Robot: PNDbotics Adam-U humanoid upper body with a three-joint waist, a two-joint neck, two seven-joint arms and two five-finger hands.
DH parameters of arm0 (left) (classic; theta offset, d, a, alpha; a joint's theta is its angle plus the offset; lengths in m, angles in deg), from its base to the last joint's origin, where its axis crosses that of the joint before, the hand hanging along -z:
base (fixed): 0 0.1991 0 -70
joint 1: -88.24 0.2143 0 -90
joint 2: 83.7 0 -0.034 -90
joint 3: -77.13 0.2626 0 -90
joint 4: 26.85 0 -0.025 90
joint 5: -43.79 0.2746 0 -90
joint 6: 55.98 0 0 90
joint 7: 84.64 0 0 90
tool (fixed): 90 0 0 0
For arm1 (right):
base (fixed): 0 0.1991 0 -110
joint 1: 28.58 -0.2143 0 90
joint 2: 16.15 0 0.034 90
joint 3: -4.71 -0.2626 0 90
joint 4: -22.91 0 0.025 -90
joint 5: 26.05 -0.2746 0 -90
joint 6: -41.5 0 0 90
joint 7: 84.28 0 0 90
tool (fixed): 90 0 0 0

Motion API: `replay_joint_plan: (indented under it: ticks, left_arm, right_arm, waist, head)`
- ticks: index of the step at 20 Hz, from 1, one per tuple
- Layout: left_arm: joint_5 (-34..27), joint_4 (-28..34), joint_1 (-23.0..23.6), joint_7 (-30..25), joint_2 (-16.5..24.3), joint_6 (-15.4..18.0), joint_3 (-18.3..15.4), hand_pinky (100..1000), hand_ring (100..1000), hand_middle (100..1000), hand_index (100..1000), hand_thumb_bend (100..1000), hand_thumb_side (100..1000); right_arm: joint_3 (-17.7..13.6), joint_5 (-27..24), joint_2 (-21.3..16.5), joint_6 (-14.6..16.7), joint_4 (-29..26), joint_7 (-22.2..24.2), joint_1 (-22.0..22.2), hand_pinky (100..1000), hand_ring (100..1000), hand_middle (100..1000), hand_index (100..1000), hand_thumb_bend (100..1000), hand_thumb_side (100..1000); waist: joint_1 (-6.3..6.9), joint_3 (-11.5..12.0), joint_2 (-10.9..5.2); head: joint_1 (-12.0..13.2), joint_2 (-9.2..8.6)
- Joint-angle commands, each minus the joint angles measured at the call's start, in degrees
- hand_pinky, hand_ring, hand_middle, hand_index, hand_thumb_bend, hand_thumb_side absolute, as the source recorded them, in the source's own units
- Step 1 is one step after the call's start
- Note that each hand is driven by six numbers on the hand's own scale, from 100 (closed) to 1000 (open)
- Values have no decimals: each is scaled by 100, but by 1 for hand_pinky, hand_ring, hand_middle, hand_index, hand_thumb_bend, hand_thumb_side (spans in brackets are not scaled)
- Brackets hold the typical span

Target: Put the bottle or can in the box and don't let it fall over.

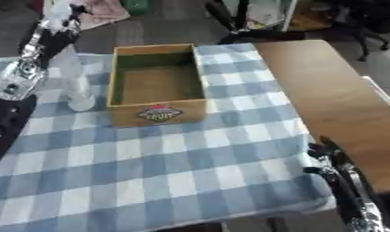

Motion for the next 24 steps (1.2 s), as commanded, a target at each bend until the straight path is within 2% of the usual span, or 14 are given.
replay_joint_plan:
  ticks: [1, 10, 18, 21, 24]
  left_arm:
    - [-46, 87, -108, -6, 164, 56, -13, 657, 515, 448, 708, 100, 363]
    - [-451, 200, -91, 106, 191, 272, -4, 579, 369, 273, 605, 100, 450]
    - [-590, 422, -83, 90, 272, 277, 46, 512, 304, 211, 566, 100, 507]
    - [-439, 502, -77, 6, 315, 267, 76, 494, 287, 198, 559, 100, 542]
    - [-23, 545, -67, 30, 353, 223, 63, 445, 252, 172, 546, 100, 567]
  right_arm:
    - [-42, 7, -51, 23, -54, 16, -45, 670, 868, 816, 966, 100, 681]
    - [-45, 7, -54, 27, -47, 22, -48, 670, 868, 816, 966, 100, 682]
    - [-47, 5, -61, 29, -40, 23, -55, 670, 868, 816, 966, 100, 683]
    - [-47, 4, -64, 30, -38, 26, -57, 670, 868, 816, 966, 100, 683]
    - [-50, 4, -66, 31, -37, 25, -57, 670, 868, 815, 966, 100, 683]
  waist:
    - [-8, 5, -75]
    - [-16, 25, -72]
    - [-13, 47, -81]
    - [-14, 58, -84]
    - [-15, 65, -86]
  head:
    - [-8, -25]
    - [-16, -21]
    - [-35, -29]
    - [-48, -31]
    - [-55, -31]
